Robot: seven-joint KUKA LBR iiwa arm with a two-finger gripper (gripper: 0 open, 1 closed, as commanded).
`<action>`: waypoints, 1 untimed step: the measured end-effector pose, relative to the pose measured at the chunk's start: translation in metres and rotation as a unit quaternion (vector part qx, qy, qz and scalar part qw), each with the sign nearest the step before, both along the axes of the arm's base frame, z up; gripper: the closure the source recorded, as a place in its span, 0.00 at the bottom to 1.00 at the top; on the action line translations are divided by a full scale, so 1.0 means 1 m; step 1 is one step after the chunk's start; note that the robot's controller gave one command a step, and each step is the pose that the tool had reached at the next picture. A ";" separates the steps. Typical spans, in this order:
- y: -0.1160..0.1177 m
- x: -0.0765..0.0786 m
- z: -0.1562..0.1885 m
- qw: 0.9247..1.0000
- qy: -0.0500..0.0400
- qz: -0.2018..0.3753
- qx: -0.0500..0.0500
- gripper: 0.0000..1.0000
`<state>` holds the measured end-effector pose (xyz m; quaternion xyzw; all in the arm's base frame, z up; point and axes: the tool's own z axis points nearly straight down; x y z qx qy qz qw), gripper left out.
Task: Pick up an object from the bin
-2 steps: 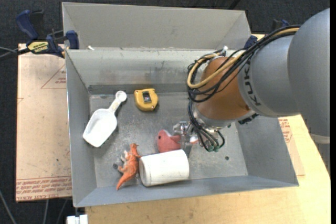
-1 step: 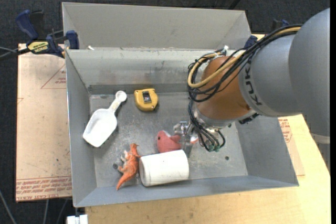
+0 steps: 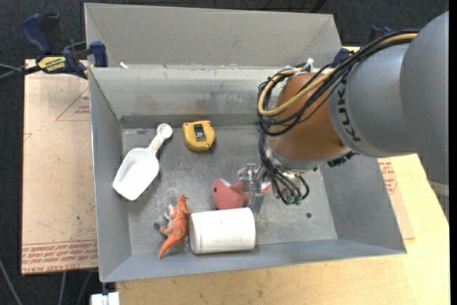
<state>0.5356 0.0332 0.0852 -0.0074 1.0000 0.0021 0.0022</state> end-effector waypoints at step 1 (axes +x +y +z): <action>0.000 0.001 0.015 1.000 -0.002 0.000 0.000 1.00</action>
Offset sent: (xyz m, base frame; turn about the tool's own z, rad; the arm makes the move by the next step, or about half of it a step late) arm -0.0001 0.0001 0.0543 0.0000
